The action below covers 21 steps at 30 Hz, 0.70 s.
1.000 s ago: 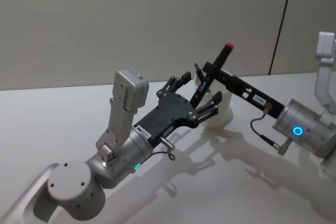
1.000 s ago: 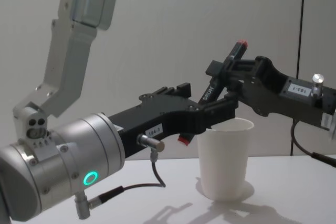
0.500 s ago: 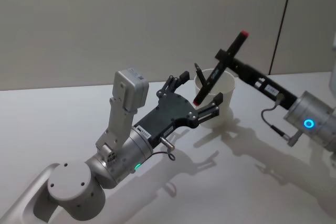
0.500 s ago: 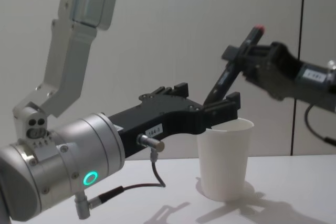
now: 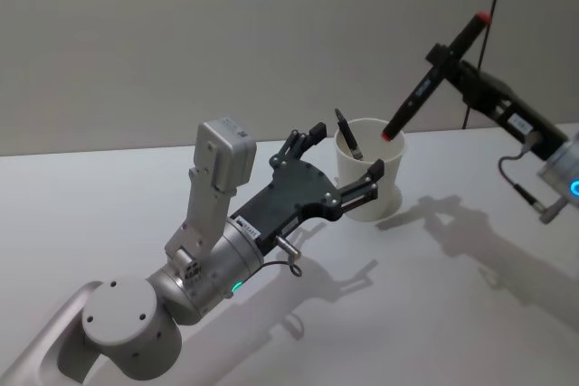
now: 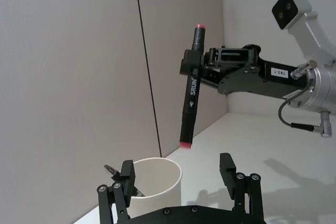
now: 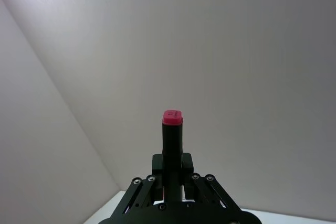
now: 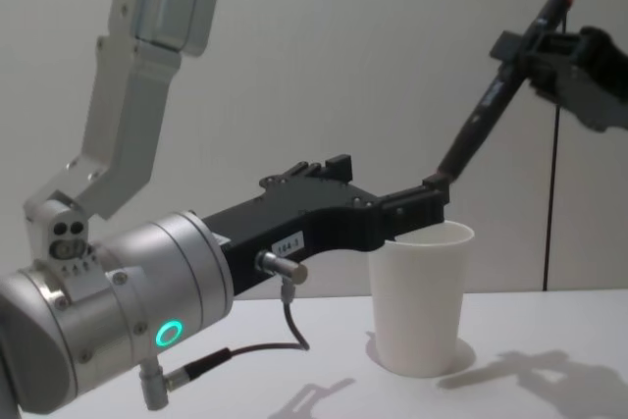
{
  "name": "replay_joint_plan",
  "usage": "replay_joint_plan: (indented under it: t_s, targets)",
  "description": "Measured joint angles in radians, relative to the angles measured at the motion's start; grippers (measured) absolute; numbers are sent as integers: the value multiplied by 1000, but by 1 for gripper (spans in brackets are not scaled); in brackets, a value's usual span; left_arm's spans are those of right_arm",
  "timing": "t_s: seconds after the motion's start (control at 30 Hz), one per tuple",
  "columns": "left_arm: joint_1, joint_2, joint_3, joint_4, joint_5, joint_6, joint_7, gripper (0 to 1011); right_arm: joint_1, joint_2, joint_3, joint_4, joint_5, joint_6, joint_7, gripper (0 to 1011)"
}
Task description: Place the pen into the pen holder.
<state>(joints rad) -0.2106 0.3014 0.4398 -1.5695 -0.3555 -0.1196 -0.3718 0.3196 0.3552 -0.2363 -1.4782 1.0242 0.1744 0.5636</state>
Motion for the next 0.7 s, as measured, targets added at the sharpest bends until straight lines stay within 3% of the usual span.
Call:
replay_joint_plan:
  t_s: [0.23,0.7]
  targets:
    - [0,0,0,0,0,0,0,1004,4,20,12,-7,-53,-41,-4,201]
    - [0,0,0,0,0,0,0,1003,33,23,-1,20,-231,-136,16,201]
